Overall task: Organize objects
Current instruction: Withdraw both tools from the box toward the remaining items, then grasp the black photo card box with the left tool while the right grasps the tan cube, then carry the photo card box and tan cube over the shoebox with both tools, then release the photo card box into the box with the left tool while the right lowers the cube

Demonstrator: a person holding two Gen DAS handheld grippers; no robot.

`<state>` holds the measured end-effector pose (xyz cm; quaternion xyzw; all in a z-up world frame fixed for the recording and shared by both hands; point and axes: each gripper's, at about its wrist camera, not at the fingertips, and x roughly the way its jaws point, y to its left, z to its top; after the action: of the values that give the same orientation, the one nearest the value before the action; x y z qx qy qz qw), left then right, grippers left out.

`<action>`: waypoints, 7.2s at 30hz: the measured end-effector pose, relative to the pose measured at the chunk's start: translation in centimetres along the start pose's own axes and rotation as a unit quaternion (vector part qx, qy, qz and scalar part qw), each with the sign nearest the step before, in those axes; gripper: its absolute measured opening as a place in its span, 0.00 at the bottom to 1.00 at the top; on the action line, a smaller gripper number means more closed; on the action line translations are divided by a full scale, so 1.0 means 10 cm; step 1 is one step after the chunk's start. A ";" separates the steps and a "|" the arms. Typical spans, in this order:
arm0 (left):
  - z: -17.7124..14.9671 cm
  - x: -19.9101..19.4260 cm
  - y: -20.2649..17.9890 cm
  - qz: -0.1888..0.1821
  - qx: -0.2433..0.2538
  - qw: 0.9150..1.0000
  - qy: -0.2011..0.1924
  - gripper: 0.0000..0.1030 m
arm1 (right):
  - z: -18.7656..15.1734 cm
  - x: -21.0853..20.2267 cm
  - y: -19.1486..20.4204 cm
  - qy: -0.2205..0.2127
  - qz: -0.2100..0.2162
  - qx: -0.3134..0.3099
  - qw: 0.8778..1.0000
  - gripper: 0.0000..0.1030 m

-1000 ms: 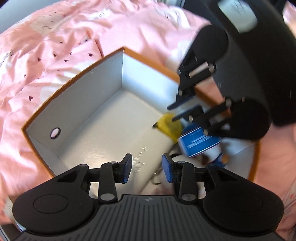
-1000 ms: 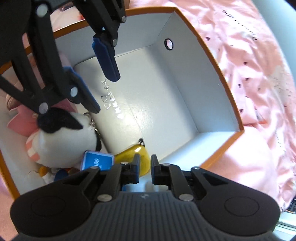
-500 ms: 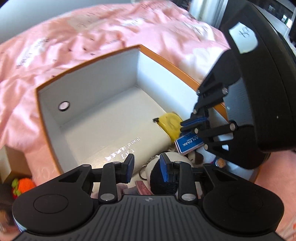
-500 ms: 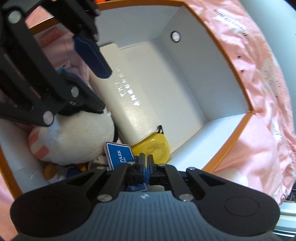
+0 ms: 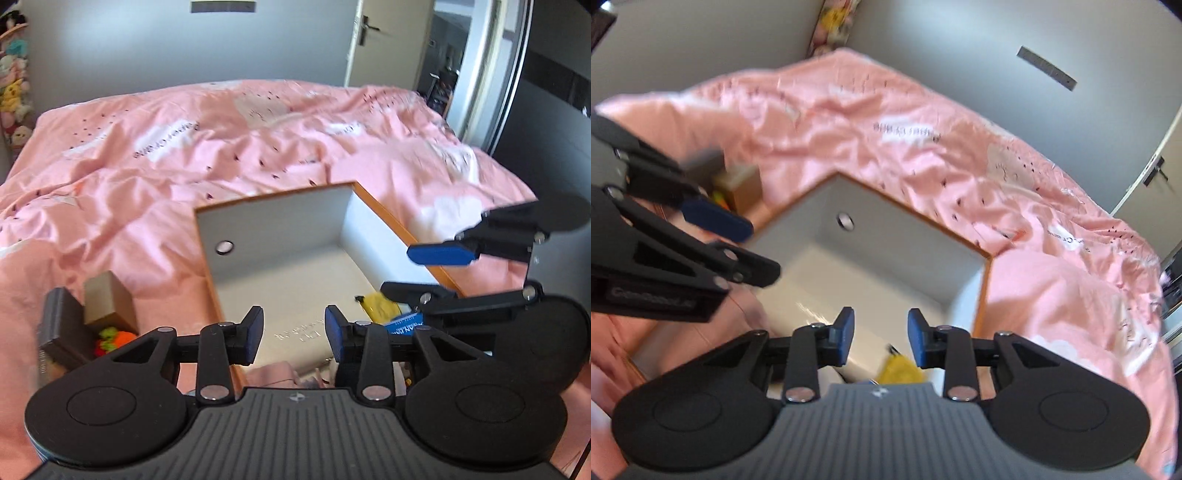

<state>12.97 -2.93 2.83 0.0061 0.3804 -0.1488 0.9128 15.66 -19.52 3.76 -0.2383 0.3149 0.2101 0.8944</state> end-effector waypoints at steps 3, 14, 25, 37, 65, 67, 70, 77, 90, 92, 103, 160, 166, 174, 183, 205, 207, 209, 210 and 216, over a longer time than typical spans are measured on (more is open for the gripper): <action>0.03 -0.14 0.19 0.009 -0.016 1.000 0.002 0.40 | 0.08 -0.04 0.18 -0.032 0.020 0.028 0.999 0.41; 0.02 -0.36 1.21 0.033 -0.075 0.995 0.053 0.40 | 0.66 0.19 0.81 -0.058 0.134 0.069 0.987 0.50; -0.04 -0.05 2.05 0.068 -0.129 0.982 0.120 0.53 | 0.85 0.82 1.18 -0.012 0.169 0.132 0.977 0.50; -0.11 0.53 2.15 0.052 -0.058 0.975 0.208 0.53 | 0.97 1.19 1.18 0.016 0.182 0.146 0.972 0.50; -0.14 0.66 2.22 0.057 -0.027 0.970 0.234 0.38 | 1.26 2.33 0.99 0.127 0.207 0.289 0.926 0.74; -0.15 0.63 2.23 0.057 -0.036 0.971 0.231 0.37 | 1.21 2.41 0.96 0.141 0.216 0.308 0.916 0.80; -0.17 0.61 2.26 0.058 -0.039 0.971 0.228 0.36 | 1.12 2.50 0.90 0.159 0.243 0.347 0.892 0.80; -0.11 0.64 2.21 0.061 -0.051 0.972 0.223 0.35 | 1.03 2.49 0.85 0.159 0.275 0.378 0.870 0.70; 0.02 0.22 2.18 0.071 -0.075 0.975 0.196 0.27 | 1.17 1.75 0.70 0.073 0.263 0.323 0.906 0.69; 0.09 0.16 2.14 0.076 -0.076 0.976 0.188 0.27 | 1.18 1.58 0.64 0.054 0.267 0.317 0.908 0.69; 0.46 -0.22 1.89 0.071 -0.077 0.986 0.129 0.25 | 1.03 0.75 0.29 -0.034 0.231 0.301 0.924 0.69; 0.55 1.58 0.15 0.058 -0.196 0.971 0.125 0.31 | -0.27 0.74 -1.01 -0.035 0.071 0.413 0.908 0.70; 0.68 1.29 0.14 0.059 -0.140 0.985 0.084 0.40 | -0.25 0.77 -0.94 -0.025 0.060 0.392 0.917 0.70; 0.70 0.95 0.33 0.053 -0.120 0.990 0.040 0.42 | -0.13 0.82 -0.77 -0.002 0.050 0.334 0.941 0.70; 0.51 0.87 0.74 0.047 -0.181 0.981 0.047 0.42 | 0.11 1.14 -0.56 0.095 0.030 0.216 0.971 0.70; 0.29 0.96 1.06 -0.005 -0.262 0.964 0.045 0.42 | 0.32 1.48 -0.22 0.173 0.054 0.126 0.975 0.69; 0.29 0.96 1.06 -0.004 -0.262 0.964 0.045 0.42 | 0.36 1.52 -0.20 0.168 0.057 0.132 0.975 0.69; 0.28 0.97 1.07 -0.005 -0.262 0.964 0.046 0.42 | 0.38 1.57 -0.18 0.164 0.056 0.134 0.976 0.69; 0.28 0.97 1.07 -0.005 -0.263 0.964 0.046 0.42 | 0.39 1.60 -0.18 0.164 0.055 0.136 0.976 0.69; 0.28 0.99 1.07 -0.010 -0.268 0.962 0.047 0.41 | 0.39 1.84 -0.18 0.168 0.072 0.153 0.971 0.69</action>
<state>24.41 4.29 -3.18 -0.2352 0.4485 -0.0499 0.8608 31.52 -14.63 -5.23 -0.1074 0.5049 0.1800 0.8374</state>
